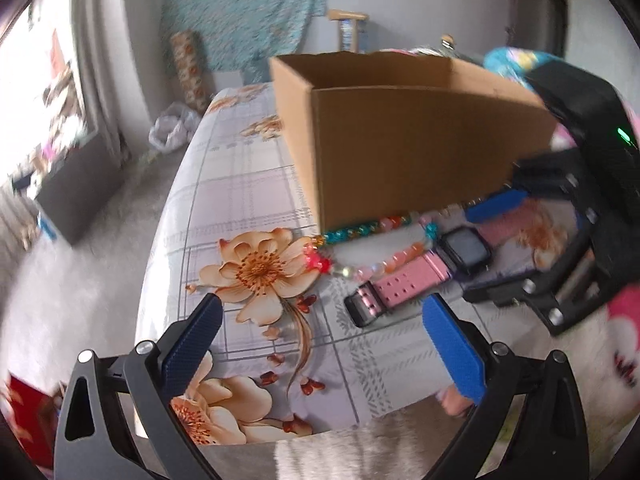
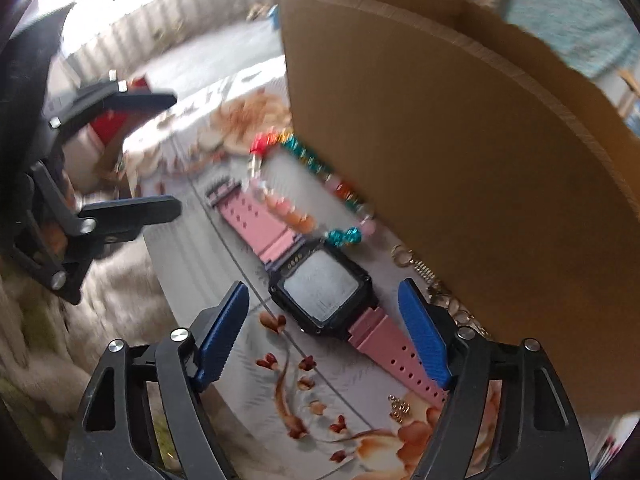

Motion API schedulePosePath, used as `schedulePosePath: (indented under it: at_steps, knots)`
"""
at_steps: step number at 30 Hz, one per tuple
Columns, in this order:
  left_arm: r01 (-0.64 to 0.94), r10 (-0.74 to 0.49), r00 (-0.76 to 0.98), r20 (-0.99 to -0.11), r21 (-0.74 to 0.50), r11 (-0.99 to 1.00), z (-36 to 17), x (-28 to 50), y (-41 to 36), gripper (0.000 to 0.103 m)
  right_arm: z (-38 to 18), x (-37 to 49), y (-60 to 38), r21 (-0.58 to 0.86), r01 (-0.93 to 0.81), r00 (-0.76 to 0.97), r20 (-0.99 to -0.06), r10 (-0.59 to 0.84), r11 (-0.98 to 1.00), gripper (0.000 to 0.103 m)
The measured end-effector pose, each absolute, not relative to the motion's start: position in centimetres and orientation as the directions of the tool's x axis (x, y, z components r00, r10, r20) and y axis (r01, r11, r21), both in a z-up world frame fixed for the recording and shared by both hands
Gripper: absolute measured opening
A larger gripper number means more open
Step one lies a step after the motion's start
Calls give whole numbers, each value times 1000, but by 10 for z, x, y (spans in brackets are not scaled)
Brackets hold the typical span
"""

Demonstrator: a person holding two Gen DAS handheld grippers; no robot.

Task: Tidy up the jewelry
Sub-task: 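Close the right gripper on the pink-strapped watch while the left gripper approaches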

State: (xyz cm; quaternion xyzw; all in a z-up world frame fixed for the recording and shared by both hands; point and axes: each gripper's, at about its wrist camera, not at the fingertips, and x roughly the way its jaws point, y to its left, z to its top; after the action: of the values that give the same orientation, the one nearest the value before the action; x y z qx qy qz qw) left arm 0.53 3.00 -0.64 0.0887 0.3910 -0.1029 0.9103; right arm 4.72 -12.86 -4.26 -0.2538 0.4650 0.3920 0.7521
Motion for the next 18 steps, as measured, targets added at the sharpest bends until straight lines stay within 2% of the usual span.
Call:
schedulePosePath:
  at_steps: [2,3,4,10,13,15,18]
  knots:
    - [290,-110,685,-720,131,948,-9,1,21,95,-43,46,-129,-18,-847,241,-904,353,532,67]
    - [311,-105,688,-718,162,936,-12,0,15,93,-41,45,-129,-15,-852,233,-906,353,523,54]
    - [326,-103,688,-718,179,928,-14,-1,11,92,-38,46,-131,-2,-857,217,-908,357,515,50]
    - [399,-99,711,-696,284,872,-18,-1,-17,89,-38,70,-129,91,-859,128,-915,383,504,50]
    - [433,-98,720,-688,334,837,-21,1,-30,83,-35,87,-138,147,-857,79,-910,406,494,50]
    - [459,-91,717,-691,371,807,-25,2,-39,73,-32,90,-142,174,-857,55,-905,422,485,50]
    - [494,-85,701,-708,396,774,-32,5,-47,63,-25,97,-152,213,-853,27,-895,446,477,50]
